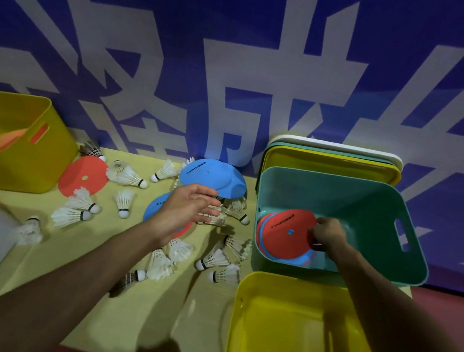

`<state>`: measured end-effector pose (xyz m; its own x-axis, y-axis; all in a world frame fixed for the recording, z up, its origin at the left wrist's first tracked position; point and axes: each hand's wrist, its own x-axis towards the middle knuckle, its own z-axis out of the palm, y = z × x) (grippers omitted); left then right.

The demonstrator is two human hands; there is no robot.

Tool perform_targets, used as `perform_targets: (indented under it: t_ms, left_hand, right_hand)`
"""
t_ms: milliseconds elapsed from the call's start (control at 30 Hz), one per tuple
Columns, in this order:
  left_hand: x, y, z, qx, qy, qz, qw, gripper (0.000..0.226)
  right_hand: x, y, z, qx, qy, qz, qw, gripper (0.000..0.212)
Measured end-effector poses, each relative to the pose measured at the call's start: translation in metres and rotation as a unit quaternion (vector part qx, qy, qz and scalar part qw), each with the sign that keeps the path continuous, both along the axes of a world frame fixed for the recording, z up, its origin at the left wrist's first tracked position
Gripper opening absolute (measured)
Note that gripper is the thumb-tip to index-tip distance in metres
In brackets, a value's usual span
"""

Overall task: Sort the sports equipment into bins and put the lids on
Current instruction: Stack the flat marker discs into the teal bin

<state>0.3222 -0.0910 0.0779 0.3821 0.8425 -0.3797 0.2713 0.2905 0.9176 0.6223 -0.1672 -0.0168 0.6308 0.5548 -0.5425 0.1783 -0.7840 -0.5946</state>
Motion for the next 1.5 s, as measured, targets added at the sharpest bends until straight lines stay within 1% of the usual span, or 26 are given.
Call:
perform_targets:
  t_ms: [67, 133, 300, 400, 500, 600, 700, 833, 933, 1000, 1067, 1100, 1133, 1200, 1300, 1367, 1433, 1500]
  left_hand:
    - [-0.003, 0.004, -0.001, 0.004, 0.003, -0.003, 1.000, 0.020]
    - [-0.006, 0.008, -0.003, 0.006, 0.005, -0.007, 1.000, 0.020]
    - [-0.018, 0.025, -0.003, 0.010, 0.009, -0.014, 1.000, 0.022]
    - [-0.037, 0.040, -0.007, 0.014, 0.026, -0.008, 1.000, 0.023]
    - [-0.062, 0.059, -0.022, 0.005, 0.049, 0.007, 0.999, 0.022]
    - [-0.086, 0.081, -0.042, -0.018, 0.060, 0.034, 0.997, 0.019]
    - [-0.109, 0.100, -0.068, -0.050, 0.079, 0.046, 0.995, 0.015]
    - [-0.134, 0.121, -0.108, -0.090, 0.103, 0.039, 0.990, 0.018]
    - [-0.146, 0.132, -0.135, -0.132, 0.114, 0.027, 0.984, 0.028]
    - [-0.149, 0.138, -0.149, -0.152, 0.116, 0.020, 0.981, 0.034]
    - [-0.147, 0.143, -0.161, -0.166, 0.124, 0.008, 0.978, 0.041]
    - [-0.145, 0.145, -0.165, -0.180, 0.127, 0.002, 0.975, 0.041]
    - [-0.143, 0.147, -0.170, -0.188, 0.124, 0.001, 0.974, 0.034]
    - [-0.137, 0.148, -0.174, -0.202, 0.124, 0.018, 0.971, 0.005]
    - [-0.129, 0.151, -0.180, -0.206, 0.117, 0.043, 0.970, 0.025]
    - [-0.129, 0.153, -0.181, -0.222, 0.114, 0.059, 0.966, 0.031]
    - [-0.131, 0.153, -0.181, -0.239, 0.111, 0.061, 0.963, 0.026]
    - [-0.132, 0.153, -0.180, -0.244, 0.106, 0.058, 0.962, 0.012]
  right_hand:
    - [-0.004, -0.001, 0.012, -0.034, -0.074, 0.048, 0.996, 0.027]
    - [-0.014, -0.001, 0.025, -0.024, -0.112, 0.054, 0.992, 0.034]
    - [-0.045, 0.016, 0.056, 0.075, -0.171, 0.071, 0.980, 0.035]
    - [-0.075, 0.035, 0.075, 0.148, -0.199, 0.091, 0.964, 0.031]
    - [-0.115, 0.059, 0.086, 0.196, -0.213, 0.112, 0.951, 0.030]
    - [-0.159, 0.079, 0.092, 0.218, -0.207, 0.138, 0.944, 0.029]
    - [-0.197, 0.092, 0.083, 0.208, -0.188, 0.162, 0.946, 0.026]
    - [-0.231, 0.102, 0.051, 0.128, -0.151, 0.159, 0.967, 0.025]
    - [-0.251, 0.105, 0.023, 0.078, -0.129, 0.158, 0.976, 0.026]
    - [-0.260, 0.105, 0.006, 0.048, -0.086, 0.157, 0.983, 0.027]
    - [-0.265, 0.105, -0.008, 0.019, -0.054, 0.141, 0.988, 0.030]
    - [-0.267, 0.104, -0.014, 0.005, -0.042, 0.126, 0.991, 0.033]
    - [-0.269, 0.104, -0.019, -0.008, -0.030, 0.112, 0.993, 0.036]
    - [-0.273, 0.104, -0.028, -0.032, -0.009, 0.090, 0.995, 0.043]
    - [-0.279, 0.106, -0.040, -0.050, 0.031, 0.047, 0.997, 0.054]
    - [-0.283, 0.111, -0.048, -0.049, 0.045, 0.031, 0.997, 0.054]
    - [-0.287, 0.115, -0.051, -0.045, 0.038, 0.009, 0.998, 0.051]
    - [-0.290, 0.119, -0.048, -0.034, 0.044, -0.032, 0.998, 0.048]
